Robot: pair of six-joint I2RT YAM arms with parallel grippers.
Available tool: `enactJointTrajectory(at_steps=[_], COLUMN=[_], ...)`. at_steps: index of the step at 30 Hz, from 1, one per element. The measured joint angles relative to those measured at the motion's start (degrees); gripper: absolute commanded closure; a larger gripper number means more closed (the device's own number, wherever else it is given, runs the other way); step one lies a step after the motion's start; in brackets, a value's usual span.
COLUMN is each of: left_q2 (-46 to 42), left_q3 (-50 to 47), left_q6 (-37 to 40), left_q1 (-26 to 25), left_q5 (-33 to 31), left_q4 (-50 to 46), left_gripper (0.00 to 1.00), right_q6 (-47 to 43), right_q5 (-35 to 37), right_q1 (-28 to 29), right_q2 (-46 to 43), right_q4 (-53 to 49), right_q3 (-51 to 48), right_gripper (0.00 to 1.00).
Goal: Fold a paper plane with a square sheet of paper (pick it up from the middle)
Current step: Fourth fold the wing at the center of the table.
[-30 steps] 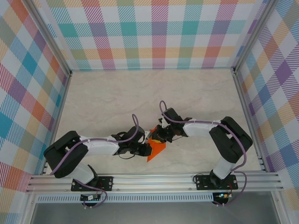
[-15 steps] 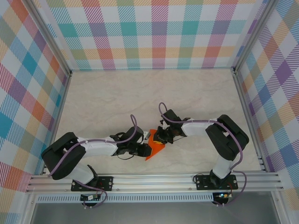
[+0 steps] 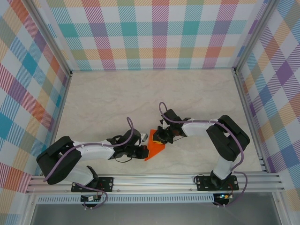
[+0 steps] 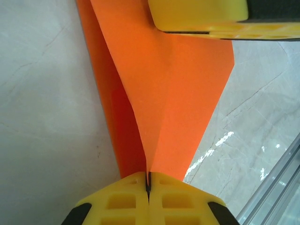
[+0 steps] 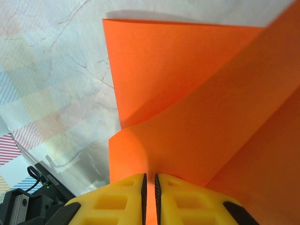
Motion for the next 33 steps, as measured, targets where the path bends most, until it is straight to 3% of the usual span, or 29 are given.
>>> enactJointTrajectory(at_steps=[21,31,33], left_q2=[-0.17,1.33,1.66], left_q3=[-0.96,1.09,1.33], left_q6=[-2.01,-0.31,-0.26], left_q1=[0.00,0.00,0.00], left_q5=[-0.61,-0.15,0.04], left_q4=[1.53,-0.39,-0.48], left_gripper=[1.00,1.00,0.96], right_q6=[-1.55,-1.53,-1.53], right_q5=[-4.09,-1.40,-1.20], right_q1=[2.12,2.19,2.19], right_q2=[1.25,3.43,4.28], right_q4=[0.02,-1.09,-1.07], right_q3=[3.10,3.23,3.23], right_gripper=[0.82,0.84,0.84])
